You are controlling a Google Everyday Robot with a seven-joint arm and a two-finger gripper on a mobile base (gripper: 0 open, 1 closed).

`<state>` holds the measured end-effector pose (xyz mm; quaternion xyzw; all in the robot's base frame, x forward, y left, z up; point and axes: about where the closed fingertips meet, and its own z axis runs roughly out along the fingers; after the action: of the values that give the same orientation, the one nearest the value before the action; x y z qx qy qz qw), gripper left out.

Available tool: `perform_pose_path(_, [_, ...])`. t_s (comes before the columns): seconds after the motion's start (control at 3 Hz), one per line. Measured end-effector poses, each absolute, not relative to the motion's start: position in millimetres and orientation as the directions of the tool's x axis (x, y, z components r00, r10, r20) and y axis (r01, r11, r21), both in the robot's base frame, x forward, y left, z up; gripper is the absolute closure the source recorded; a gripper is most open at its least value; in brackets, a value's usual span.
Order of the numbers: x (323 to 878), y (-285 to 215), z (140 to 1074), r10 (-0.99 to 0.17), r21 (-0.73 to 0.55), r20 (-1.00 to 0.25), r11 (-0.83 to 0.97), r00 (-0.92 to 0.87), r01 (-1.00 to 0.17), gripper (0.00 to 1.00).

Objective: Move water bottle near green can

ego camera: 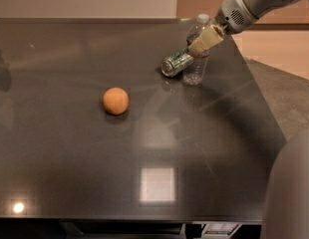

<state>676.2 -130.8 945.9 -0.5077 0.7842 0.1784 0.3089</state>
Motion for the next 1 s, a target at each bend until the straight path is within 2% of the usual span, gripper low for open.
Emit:
perform_pose_path(0.67, [682.4,-130.3,935.6,-0.673,-0.014,-0.673,0.428,-0.308,-0.904,0.13])
perform_pose_path(1.0, [683.4,-128.0,933.5,-0.673,-0.011,-0.672,0.425,-0.308,-0.905,0.0])
